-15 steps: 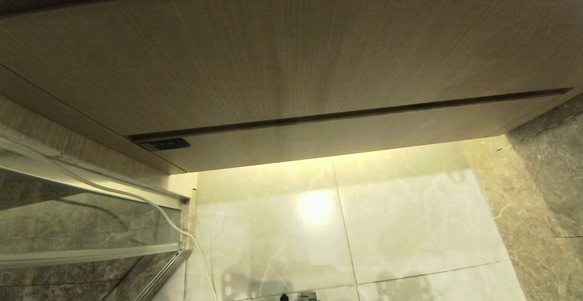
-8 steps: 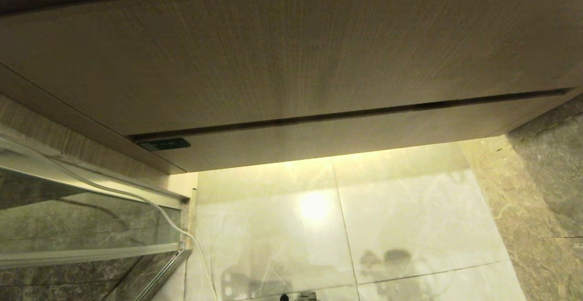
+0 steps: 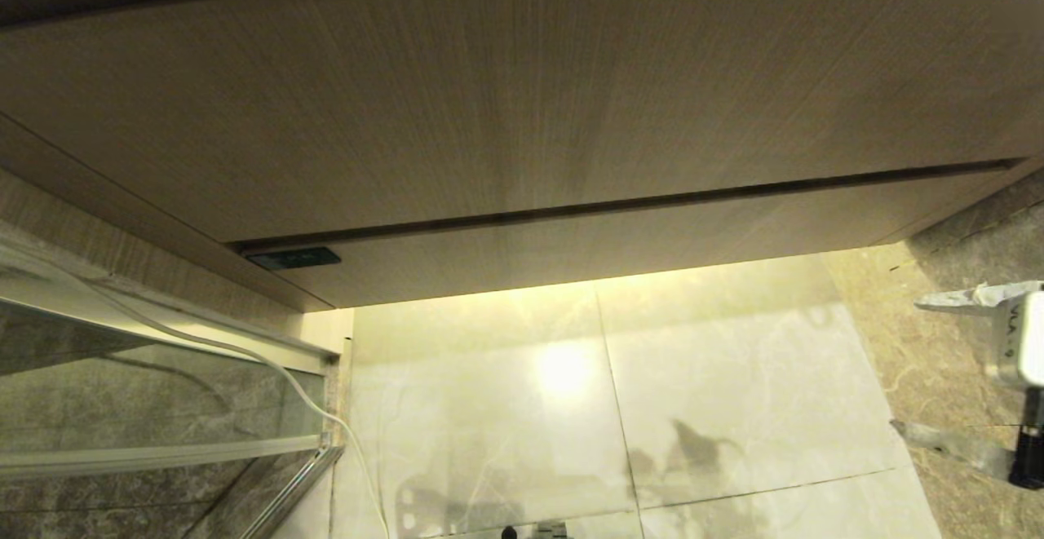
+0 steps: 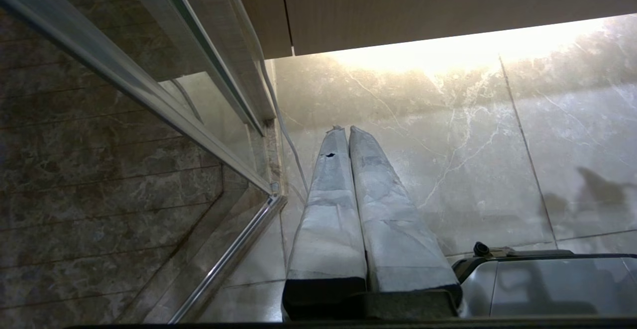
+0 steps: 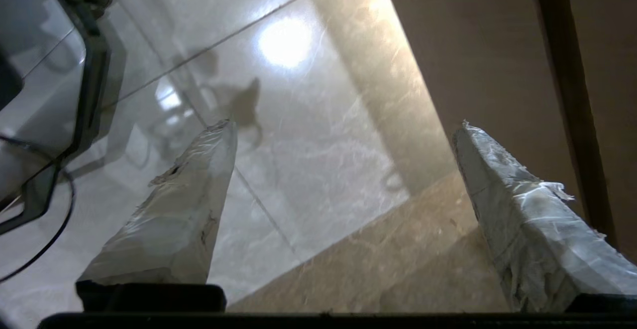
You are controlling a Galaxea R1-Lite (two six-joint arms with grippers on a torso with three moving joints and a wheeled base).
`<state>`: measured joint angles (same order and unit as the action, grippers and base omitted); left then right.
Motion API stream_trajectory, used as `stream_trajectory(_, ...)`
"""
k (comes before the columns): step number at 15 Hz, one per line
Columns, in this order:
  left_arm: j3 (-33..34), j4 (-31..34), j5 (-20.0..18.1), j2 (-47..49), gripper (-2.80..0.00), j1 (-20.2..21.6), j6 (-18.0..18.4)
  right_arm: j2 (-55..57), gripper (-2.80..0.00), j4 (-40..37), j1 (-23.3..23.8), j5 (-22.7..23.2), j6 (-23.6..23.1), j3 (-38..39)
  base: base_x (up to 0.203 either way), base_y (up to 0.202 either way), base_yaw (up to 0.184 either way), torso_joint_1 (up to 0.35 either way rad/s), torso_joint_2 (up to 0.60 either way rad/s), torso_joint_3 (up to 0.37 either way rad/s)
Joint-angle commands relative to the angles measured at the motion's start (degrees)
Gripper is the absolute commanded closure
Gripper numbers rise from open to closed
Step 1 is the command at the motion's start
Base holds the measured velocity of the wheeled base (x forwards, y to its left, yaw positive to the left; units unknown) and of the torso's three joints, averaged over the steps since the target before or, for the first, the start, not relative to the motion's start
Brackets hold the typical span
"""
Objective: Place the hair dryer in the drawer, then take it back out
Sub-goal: Pull open the drawer
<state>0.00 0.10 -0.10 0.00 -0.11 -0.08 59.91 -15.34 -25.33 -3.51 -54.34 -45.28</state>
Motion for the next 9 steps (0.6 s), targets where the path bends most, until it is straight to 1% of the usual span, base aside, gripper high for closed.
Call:
stream_trajectory(1,0.0,0.0,0.0,0.0,0.0,0.0,0.0,4.4,-2.8,16.5,0.1,0.4,-1.4,5.5,0.0,0.0,0.0,0.0,0.0,0.0)
stream_trajectory(2,0.0,0.0,0.0,0.0,0.0,0.0,0.0,7.5,-2.8,23.2,0.2,0.9,-1.7,7.1,0.0,0.0,0.0,0.0,0.0,0.0)
stream_trajectory(4,0.0,0.0,0.0,0.0,0.0,0.0,0.0,12.7,-2.8,31.8,0.7,3.1,-1.9,8.5,0.0,0.0,0.0,0.0,0.0,0.0)
stream_trajectory(5,0.0,0.0,0.0,0.0,0.0,0.0,0.0,14.8,-2.8,34.3,1.3,5.0,-2.0,8.5,0.0,0.0,0.0,0.0,0.0,0.0)
stream_trajectory(7,0.0,0.0,0.0,0.0,0.0,0.0,0.0,17.0,-2.8,36.7,2.5,7.9,-2.3,8.3,0.0,0.0,0.0,0.0,0.0,0.0)
stream_trajectory(9,0.0,0.0,0.0,0.0,0.0,0.0,0.0,19.0,-2.8,41.0,3.4,9.4,-3.3,9.8,0.0,0.0,0.0,0.0,0.0,0.0)
